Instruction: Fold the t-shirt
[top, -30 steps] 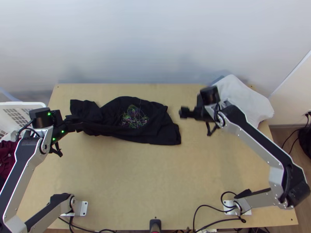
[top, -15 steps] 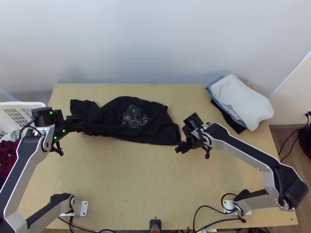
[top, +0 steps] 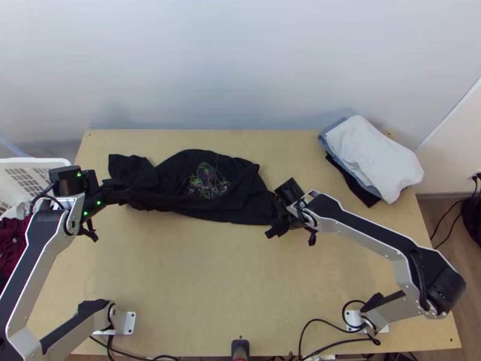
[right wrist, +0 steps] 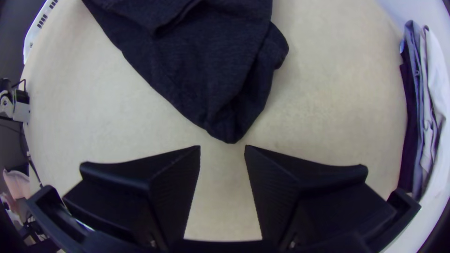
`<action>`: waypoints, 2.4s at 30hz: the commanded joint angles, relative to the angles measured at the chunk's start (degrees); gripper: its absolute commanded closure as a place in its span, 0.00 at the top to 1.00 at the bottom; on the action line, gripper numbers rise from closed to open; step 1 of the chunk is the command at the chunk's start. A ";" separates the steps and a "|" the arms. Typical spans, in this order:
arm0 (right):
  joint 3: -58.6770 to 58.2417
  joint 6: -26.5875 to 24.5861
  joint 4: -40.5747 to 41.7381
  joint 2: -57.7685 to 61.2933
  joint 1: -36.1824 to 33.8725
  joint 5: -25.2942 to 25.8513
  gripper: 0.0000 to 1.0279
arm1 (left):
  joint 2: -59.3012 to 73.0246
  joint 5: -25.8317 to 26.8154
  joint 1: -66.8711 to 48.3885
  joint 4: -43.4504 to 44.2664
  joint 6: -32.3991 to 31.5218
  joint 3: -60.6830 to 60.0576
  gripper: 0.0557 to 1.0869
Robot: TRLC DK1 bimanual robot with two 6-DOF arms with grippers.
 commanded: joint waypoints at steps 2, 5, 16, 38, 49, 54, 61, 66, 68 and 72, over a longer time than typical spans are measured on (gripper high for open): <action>2.18 -1.08 1.74 2.26 0.57 0.83 0.45 | 0.87 -0.43 -0.37 0.64 -0.82 1.35 0.04; 3.06 -1.08 2.62 3.05 0.75 1.18 0.45 | 0.96 -0.43 -0.37 0.73 -0.82 1.43 0.04; 5.26 -1.08 3.23 7.54 1.10 1.18 0.44 | 1.48 -0.43 -0.37 0.82 -0.91 1.87 0.04; 4.64 -1.26 15.27 0.24 -4.87 1.18 0.03 | 3.51 -0.43 -0.02 0.82 -1.44 5.13 0.04; 23.10 4.81 10.26 1.56 -14.28 0.12 0.03 | 11.15 -3.95 2.09 2.40 -6.09 24.90 0.04; 38.21 7.27 -0.28 5.51 -18.76 -3.83 0.03 | 17.22 -5.09 2.62 1.70 -7.32 36.68 0.04; 63.44 9.47 -10.39 13.25 -24.30 -6.56 0.03 | 25.39 -6.93 0.86 1.79 -7.59 52.06 0.04; 75.92 6.39 -7.93 17.20 -25.44 -6.38 0.03 | 30.66 -8.25 -0.37 2.31 -7.15 62.43 0.04; 76.18 5.51 -4.94 17.20 -24.83 -4.62 0.03 | 32.77 -8.52 -0.72 2.40 -7.15 66.91 0.04; 75.66 5.25 -0.55 15.97 -23.95 -2.95 0.03 | 33.65 -10.36 -1.95 6.27 -5.92 70.60 0.04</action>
